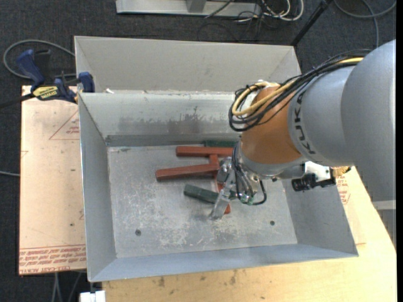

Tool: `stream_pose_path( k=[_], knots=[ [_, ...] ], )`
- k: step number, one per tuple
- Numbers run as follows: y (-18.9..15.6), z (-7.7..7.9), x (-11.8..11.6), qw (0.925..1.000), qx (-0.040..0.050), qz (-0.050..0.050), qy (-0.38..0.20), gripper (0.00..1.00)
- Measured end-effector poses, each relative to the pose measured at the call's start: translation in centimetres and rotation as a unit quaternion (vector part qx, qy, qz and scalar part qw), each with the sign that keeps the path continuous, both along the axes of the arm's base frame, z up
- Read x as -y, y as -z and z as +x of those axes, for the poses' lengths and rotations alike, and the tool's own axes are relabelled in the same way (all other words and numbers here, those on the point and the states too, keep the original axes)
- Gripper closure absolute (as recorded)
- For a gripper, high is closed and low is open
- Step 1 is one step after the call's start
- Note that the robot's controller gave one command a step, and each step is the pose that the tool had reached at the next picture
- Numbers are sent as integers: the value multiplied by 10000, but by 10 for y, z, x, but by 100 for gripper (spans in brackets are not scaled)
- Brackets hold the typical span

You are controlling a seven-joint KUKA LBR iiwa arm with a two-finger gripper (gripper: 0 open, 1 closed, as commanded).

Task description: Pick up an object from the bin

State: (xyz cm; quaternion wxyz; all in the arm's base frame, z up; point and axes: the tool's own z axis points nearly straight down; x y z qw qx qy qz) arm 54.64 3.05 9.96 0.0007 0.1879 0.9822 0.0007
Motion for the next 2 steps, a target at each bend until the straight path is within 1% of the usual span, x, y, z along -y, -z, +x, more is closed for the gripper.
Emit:
stream_pose_path(
  k=[1, 2],
  knots=[
    [28, -8, -9, 9973, 38, -1, 737, 0],
    [27, -7, -9, 9974, 13, -5, 725, 0]
  ],
)
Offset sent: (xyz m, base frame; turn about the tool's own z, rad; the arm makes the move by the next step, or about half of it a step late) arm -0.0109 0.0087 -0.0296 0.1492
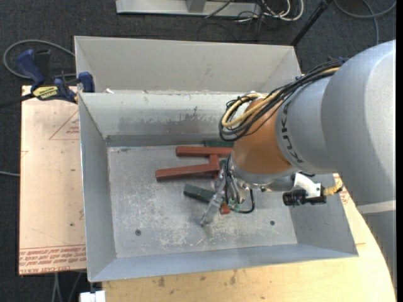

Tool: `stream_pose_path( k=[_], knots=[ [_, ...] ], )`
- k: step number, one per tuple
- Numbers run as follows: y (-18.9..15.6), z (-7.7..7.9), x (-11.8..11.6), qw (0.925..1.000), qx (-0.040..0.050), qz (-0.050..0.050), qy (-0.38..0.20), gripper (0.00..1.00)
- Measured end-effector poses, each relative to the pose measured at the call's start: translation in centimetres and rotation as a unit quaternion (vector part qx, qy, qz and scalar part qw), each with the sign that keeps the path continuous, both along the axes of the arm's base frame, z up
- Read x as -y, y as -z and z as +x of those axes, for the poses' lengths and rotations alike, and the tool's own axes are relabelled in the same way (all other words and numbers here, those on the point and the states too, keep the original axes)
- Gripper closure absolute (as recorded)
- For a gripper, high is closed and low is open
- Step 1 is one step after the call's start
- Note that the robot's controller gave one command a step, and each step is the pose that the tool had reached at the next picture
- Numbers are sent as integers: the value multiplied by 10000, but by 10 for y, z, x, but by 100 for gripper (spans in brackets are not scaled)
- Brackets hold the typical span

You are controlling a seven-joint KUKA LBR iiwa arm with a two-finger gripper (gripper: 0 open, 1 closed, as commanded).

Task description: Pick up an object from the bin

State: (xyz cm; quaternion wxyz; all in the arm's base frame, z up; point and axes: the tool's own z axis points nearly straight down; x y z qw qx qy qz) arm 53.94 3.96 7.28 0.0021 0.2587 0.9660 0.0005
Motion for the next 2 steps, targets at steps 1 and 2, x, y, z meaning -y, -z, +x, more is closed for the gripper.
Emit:
stream_pose_path(
  k=[1, 2],
  knots=[
    [-2, 2, 0, 10000, 34, 3, -2, 100],
    [-37, 3, -1, 10000, -1, 6, -16, 100]
  ],
)
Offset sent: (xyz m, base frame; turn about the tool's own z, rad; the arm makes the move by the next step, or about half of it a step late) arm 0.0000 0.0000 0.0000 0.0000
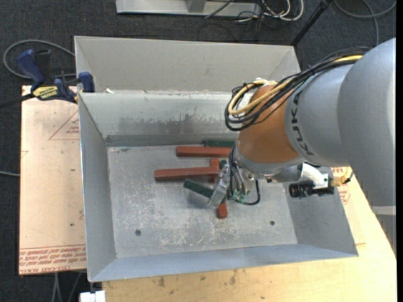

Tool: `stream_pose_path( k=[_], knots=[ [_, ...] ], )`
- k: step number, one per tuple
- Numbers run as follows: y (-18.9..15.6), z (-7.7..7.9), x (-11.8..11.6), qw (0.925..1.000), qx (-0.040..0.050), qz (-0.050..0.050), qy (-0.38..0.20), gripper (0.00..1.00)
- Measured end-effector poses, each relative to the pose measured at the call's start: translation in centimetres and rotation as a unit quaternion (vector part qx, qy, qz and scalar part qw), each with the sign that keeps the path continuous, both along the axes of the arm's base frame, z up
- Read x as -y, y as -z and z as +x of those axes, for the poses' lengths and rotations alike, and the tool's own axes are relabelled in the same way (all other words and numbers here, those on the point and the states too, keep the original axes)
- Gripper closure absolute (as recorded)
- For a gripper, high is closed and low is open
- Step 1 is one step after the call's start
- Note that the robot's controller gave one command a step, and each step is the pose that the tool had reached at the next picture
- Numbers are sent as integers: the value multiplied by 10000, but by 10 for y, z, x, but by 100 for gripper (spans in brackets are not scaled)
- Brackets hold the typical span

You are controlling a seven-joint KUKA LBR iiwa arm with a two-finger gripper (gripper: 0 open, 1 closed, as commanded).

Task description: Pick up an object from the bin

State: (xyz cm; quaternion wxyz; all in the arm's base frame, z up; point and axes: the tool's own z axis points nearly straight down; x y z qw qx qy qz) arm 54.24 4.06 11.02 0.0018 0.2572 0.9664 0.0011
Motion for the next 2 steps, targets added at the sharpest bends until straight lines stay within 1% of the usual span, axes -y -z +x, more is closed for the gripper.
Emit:
stream_pose_path(
  k=[1, 2],
  knots=[
    [-48, 2, 0, 10000, 11, 0, -17, 100],
    [-76, 3, -1, 10000, 2, -1, -34, 100]
  ],
)
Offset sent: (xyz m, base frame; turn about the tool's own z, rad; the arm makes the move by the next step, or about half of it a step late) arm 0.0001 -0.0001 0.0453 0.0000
